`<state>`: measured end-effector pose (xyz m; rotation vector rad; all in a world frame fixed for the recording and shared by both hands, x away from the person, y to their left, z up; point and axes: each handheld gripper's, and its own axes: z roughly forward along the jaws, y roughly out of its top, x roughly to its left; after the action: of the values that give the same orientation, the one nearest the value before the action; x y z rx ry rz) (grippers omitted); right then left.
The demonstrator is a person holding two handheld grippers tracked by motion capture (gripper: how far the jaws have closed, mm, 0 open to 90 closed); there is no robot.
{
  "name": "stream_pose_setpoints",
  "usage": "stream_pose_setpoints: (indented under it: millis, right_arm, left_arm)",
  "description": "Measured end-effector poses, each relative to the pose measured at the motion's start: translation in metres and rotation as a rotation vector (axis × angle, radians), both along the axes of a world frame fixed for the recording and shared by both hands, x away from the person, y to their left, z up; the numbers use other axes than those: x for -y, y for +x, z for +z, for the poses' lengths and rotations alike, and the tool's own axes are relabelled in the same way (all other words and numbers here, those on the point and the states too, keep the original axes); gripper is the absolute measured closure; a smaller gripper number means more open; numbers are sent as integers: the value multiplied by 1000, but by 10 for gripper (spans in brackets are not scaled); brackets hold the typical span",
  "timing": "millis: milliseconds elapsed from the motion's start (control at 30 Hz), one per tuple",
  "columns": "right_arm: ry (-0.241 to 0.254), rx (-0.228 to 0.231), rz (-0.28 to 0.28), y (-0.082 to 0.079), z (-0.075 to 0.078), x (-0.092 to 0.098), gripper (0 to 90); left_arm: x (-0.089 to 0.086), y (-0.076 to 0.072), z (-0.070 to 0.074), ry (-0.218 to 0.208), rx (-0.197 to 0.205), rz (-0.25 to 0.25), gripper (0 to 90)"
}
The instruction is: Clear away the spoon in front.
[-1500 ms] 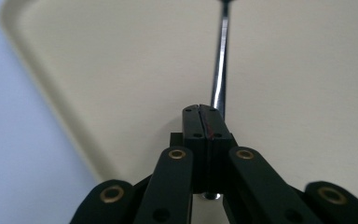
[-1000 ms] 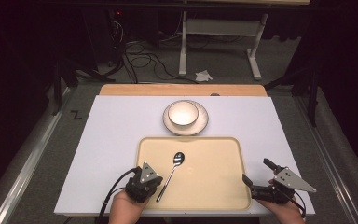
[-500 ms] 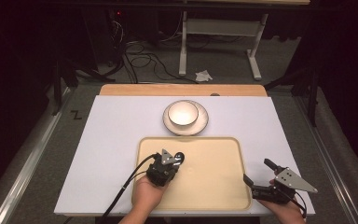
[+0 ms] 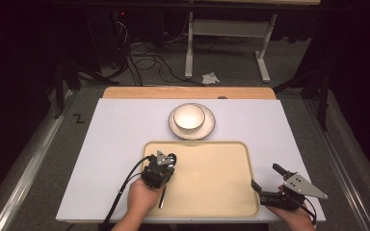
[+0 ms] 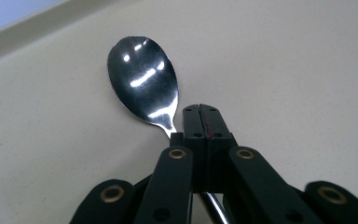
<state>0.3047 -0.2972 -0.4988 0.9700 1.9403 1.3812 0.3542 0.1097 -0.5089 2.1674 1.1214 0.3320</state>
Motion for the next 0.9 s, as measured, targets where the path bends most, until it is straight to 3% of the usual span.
stream_pose_setpoints:
  millis: [367, 600, 733, 900]
  right_arm:
    - [1, -2, -1, 0, 0, 0, 28]
    - [-2, 2, 0, 0, 0, 0, 27]
    - [-1, 3, -2, -1, 0, 0, 28]
    - [-1, 6, -6, 0, 1, 1, 27]
  left_arm:
    - [-13, 0, 0, 5, -6, 24, 900]
    - [-15, 0, -1, -17, -4, 22, 900]
    - [-21, -1, 6, -86, 40, 43, 898]
    - [-37, -3, 12, -106, 80, 66, 781]
